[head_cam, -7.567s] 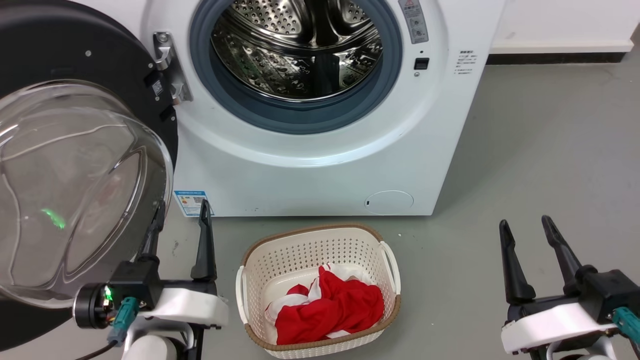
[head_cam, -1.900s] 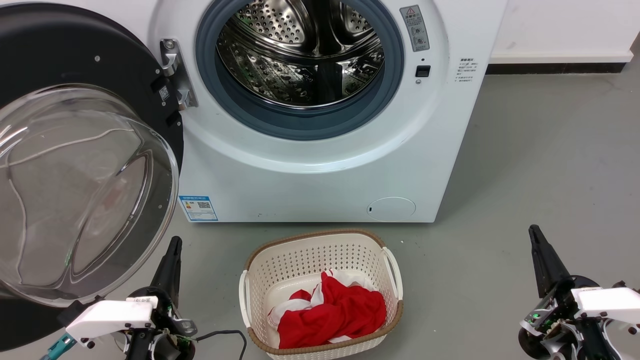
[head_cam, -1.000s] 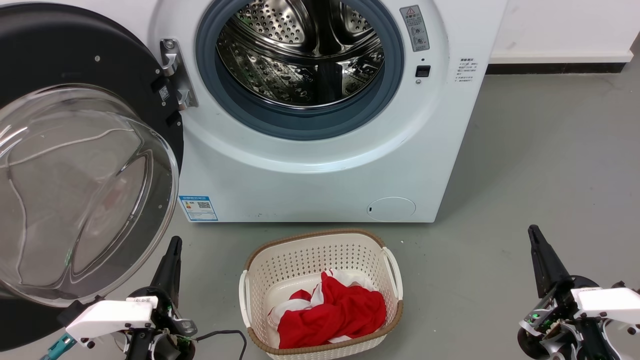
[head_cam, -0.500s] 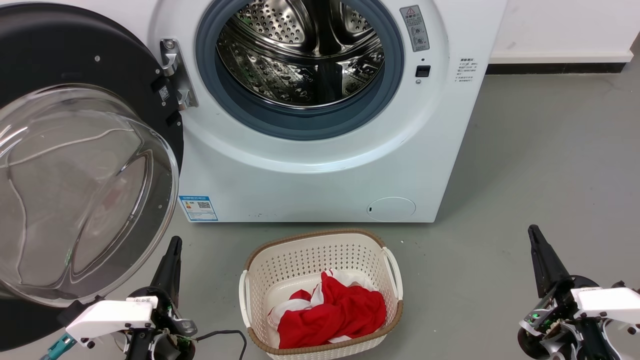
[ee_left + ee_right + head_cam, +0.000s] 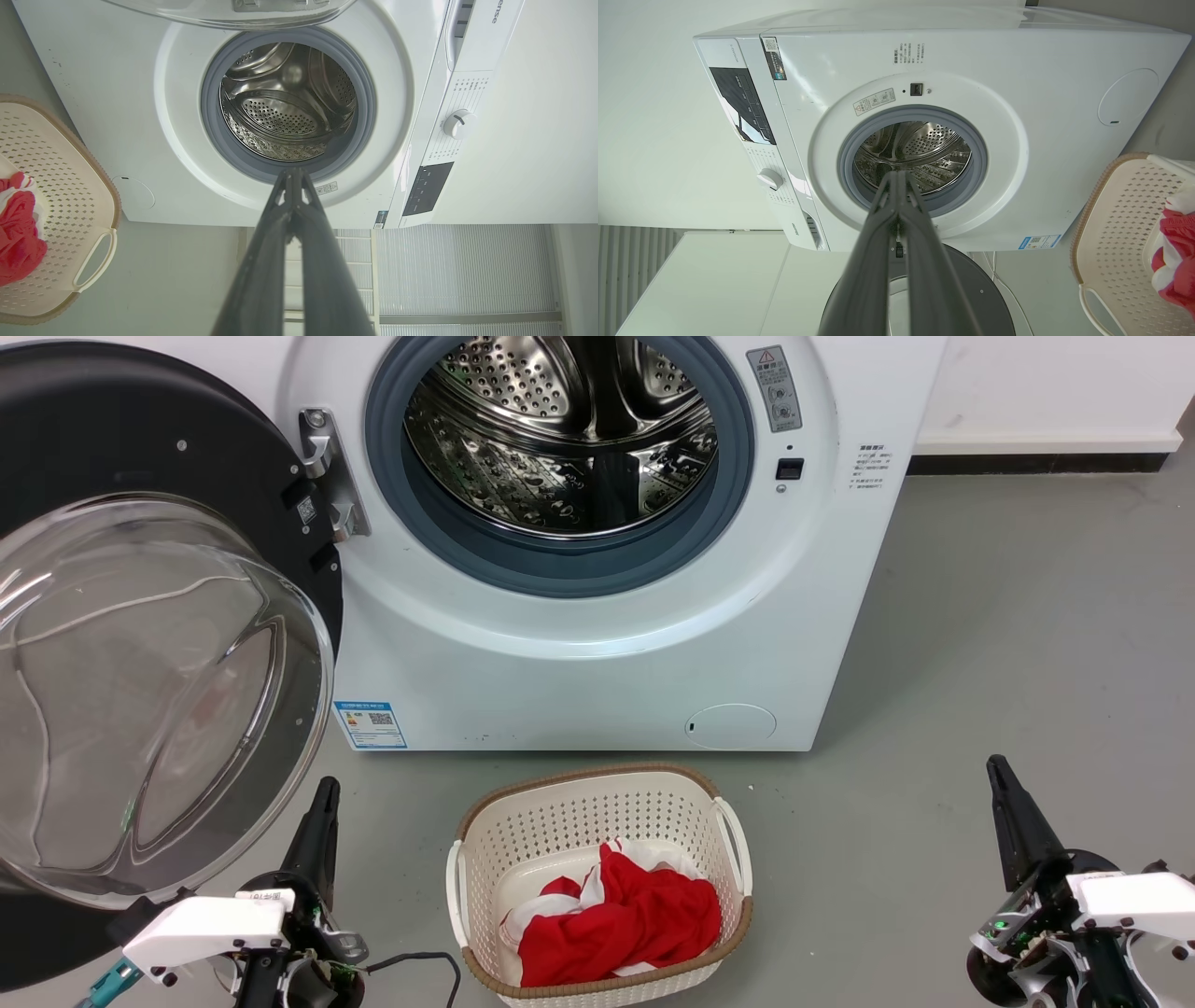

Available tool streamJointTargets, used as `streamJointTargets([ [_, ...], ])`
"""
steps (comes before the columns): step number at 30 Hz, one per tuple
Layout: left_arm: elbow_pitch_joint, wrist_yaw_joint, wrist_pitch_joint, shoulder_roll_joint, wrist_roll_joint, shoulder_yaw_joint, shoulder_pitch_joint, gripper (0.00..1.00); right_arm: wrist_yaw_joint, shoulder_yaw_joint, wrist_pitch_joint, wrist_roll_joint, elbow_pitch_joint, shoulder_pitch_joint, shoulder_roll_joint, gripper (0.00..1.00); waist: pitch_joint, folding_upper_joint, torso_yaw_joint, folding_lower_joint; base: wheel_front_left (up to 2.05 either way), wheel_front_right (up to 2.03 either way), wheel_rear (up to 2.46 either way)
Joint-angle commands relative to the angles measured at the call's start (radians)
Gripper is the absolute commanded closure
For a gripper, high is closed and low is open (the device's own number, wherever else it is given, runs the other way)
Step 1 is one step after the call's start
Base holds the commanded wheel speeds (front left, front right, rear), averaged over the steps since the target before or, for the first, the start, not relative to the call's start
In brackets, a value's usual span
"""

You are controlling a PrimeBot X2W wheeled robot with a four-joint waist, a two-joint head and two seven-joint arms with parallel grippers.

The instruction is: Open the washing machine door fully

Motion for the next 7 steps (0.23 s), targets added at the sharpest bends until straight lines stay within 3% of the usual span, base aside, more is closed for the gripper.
streamJointTargets([
  [1, 0.000, -0.002, 0.003, -0.001, -0.001, 0.003, -0.007, 1.00, 0.000, -0.002, 0.005, -0.004, 0.001, -0.010, 0.002, 1.00, 0.000, 0.0000, 0.000, 0.0000, 0.00, 0.00, 0.00],
  [7, 0.000, -0.002, 0.003, -0.001, -0.001, 0.003, -0.007, 1.00, 0.000, -0.004, 0.005, -0.006, 0.001, -0.010, 0.003, 1.00, 0.000, 0.0000, 0.000, 0.0000, 0.00, 0.00, 0.00],
])
